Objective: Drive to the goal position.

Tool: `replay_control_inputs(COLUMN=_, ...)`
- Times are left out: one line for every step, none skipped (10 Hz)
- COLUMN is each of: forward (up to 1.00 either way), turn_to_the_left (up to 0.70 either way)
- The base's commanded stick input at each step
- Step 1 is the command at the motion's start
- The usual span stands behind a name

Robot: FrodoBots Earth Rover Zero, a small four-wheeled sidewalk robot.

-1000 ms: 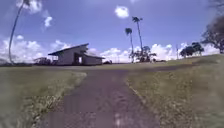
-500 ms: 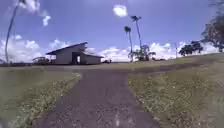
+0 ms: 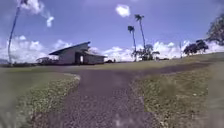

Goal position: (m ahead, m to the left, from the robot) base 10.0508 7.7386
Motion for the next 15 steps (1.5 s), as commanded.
replay_control_inputs(forward=1.00, turn_to_the_left=0.04)
replay_control_inputs(forward=1.00, turn_to_the_left=0.09)
replay_control_inputs(forward=1.00, turn_to_the_left=0.27)
replay_control_inputs(forward=1.00, turn_to_the_left=0.15)
replay_control_inputs(forward=1.00, turn_to_the_left=0.03)
replay_control_inputs(forward=1.00, turn_to_the_left=0.00)
replay_control_inputs(forward=1.00, turn_to_the_left=0.00)
replay_control_inputs(forward=1.00, turn_to_the_left=0.00)
replay_control_inputs(forward=1.00, turn_to_the_left=0.00)
replay_control_inputs(forward=1.00, turn_to_the_left=0.03)
replay_control_inputs(forward=1.00, turn_to_the_left=0.37)
replay_control_inputs(forward=1.00, turn_to_the_left=0.28)
replay_control_inputs(forward=1.00, turn_to_the_left=0.03)
replay_control_inputs(forward=1.00, turn_to_the_left=0.01)
replay_control_inputs(forward=1.00, turn_to_the_left=0.06)
